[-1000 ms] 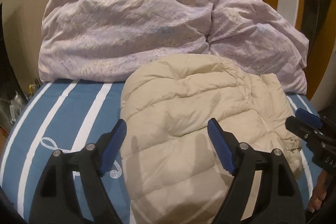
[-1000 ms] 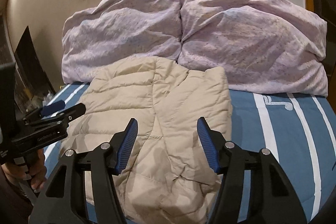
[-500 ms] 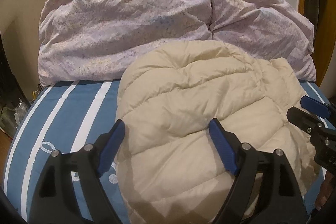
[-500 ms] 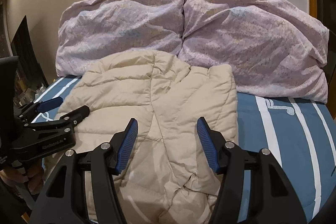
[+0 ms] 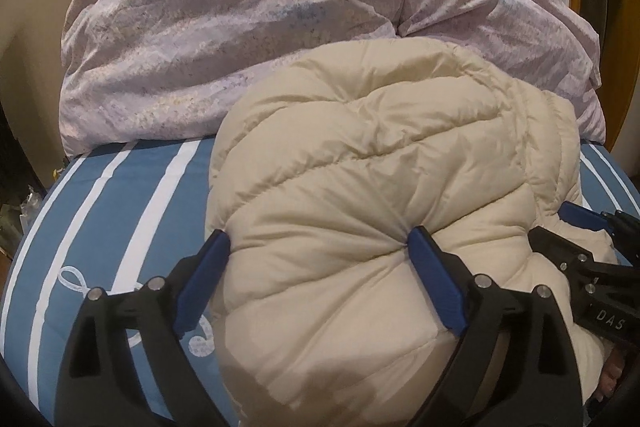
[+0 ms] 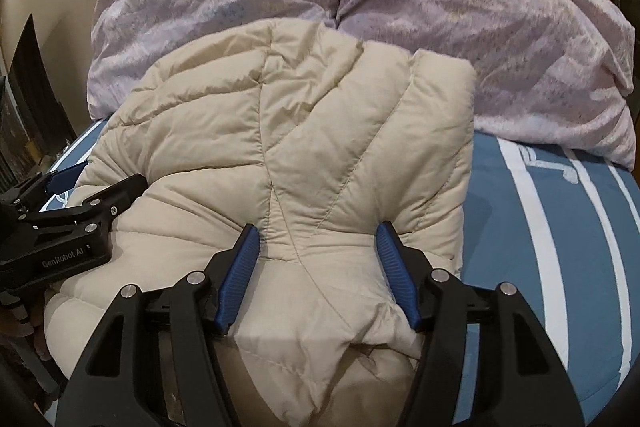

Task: Fold large clothes

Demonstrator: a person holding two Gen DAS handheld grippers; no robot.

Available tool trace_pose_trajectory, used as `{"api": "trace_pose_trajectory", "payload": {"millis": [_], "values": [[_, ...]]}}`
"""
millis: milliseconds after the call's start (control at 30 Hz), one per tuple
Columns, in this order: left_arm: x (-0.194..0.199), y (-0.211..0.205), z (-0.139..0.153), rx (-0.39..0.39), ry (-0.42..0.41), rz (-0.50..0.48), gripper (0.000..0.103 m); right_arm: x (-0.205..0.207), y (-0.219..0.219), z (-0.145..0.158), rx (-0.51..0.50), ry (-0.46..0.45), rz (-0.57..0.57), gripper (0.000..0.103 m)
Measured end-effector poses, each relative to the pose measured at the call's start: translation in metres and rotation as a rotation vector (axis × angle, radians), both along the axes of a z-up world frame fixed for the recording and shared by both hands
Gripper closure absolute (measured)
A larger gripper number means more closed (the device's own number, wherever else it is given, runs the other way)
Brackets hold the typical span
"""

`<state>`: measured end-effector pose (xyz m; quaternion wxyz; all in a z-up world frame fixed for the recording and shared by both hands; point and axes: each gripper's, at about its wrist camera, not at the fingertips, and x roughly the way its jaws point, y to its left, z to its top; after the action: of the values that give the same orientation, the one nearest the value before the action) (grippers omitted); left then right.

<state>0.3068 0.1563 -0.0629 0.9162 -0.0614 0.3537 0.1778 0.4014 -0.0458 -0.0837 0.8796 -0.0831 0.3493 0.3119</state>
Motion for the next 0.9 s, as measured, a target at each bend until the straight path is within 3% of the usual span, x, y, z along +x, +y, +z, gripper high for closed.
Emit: {"api": "trace_pose_trajectory", "payload": {"millis": [733, 900], "values": [[0.011, 0.011, -0.032, -0.066, 0.056, 0.000, 0.006, 0.005, 0.000, -0.007, -0.014, 0.032, -0.004, 0.041], [0.012, 0.013, -0.032, -0.079, 0.055, -0.002, 0.006, 0.002, -0.009, 0.021, 0.113, -0.009, 0.003, 0.041]]}}
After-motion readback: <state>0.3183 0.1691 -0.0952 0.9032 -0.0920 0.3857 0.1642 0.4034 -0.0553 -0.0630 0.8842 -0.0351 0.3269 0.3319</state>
